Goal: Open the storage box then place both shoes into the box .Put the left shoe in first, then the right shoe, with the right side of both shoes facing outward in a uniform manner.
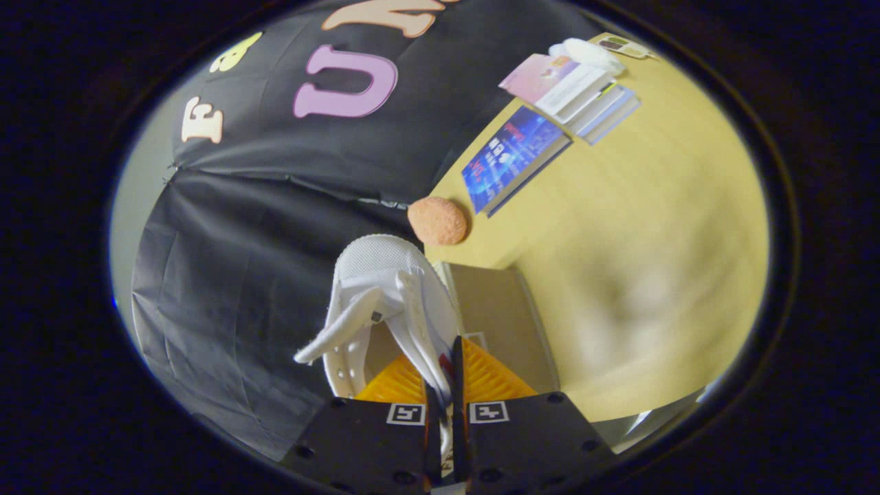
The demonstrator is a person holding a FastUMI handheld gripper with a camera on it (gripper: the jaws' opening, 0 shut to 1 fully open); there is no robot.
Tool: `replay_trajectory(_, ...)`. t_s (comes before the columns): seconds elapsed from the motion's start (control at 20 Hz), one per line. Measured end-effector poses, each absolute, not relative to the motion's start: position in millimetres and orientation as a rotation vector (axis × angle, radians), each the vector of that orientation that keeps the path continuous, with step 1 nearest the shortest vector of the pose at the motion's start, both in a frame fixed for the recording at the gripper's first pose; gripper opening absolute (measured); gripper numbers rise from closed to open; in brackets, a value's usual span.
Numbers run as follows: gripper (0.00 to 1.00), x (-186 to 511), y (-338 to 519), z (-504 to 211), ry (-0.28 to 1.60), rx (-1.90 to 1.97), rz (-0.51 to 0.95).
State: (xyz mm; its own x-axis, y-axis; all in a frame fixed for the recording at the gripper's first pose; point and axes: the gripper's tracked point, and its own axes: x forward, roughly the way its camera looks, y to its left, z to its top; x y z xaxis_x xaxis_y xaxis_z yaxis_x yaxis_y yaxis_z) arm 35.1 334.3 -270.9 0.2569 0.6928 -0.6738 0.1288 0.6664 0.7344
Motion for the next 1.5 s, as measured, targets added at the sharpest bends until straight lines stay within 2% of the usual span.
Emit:
replay_trajectory(0.15, 0.09, 21, 373, -273, 1.3, 0.764, 0.473)
replay_trajectory(0.3, 0.09, 15, 400, -289, 1.273, 0.663, 0.436)
replay_trajectory(0.55, 0.09, 14, 390, -332, 1.238, 0.457, 0.301)
replay_trajectory(0.75, 0.09, 17, 376, -338, 1.176, 0.33, 0.27)
replay_trajectory(1.0, 0.58, 14, 387, -309, 1.135, 0.39, 0.377)
replay_trajectory(1.2, 1.0, 29, 370, -264, 1.017, 0.413, 0.422)
replay_trajectory(1.5, 1.0, 55, 282, -195, 0.756, 0.316, 0.369)
